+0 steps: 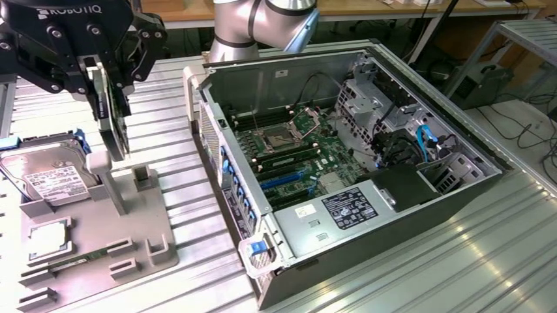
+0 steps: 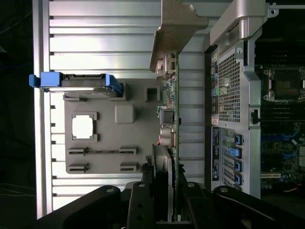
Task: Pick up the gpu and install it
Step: 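Pick up the gpu and move the gpu toward the slot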
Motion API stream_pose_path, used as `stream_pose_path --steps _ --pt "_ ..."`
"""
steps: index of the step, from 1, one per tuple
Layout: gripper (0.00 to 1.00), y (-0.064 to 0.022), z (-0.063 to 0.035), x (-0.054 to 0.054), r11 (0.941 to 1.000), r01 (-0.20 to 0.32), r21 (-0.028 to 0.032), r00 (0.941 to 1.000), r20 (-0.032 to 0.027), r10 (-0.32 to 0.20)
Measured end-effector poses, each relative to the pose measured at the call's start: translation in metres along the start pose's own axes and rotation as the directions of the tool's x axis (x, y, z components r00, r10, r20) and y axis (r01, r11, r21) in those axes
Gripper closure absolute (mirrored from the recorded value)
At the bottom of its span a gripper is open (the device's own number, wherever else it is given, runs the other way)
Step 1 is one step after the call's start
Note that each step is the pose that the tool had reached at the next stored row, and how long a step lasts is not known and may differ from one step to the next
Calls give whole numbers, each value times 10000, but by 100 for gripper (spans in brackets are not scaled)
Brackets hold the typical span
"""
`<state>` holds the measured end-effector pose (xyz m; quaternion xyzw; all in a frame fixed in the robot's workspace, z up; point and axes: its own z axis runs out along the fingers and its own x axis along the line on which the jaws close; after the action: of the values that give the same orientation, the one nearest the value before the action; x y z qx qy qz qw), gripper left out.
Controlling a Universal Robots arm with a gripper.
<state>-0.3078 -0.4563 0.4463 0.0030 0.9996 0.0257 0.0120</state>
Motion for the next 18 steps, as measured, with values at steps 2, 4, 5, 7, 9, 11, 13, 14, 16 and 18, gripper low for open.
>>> stream_pose_path --steps 2,4,5,7,9,11,13,14,16,18 --pt "72 0 -1 0 10000 0 1 10000 -1 0" --pt "72 0 -1 0 10000 0 2 10000 -1 0" --pt "72 0 -1 -2 10000 1 2 10000 -2 -1" --pt "72 0 -1 -10 10000 1 2 10000 -2 -1" --pt "72 0 0 -19 10000 1 2 10000 -1 -1" --pt "72 0 0 -28 10000 1 1 10000 -1 -1" --pt "72 0 0 -40 10000 0 1 10000 -1 0" --pt "72 0 1 -44 10000 0 1 10000 -1 0" --pt "72 0 1 -57 10000 0 1 10000 -1 0" --pt "72 0 1 -73 10000 0 1 10000 -1 0"
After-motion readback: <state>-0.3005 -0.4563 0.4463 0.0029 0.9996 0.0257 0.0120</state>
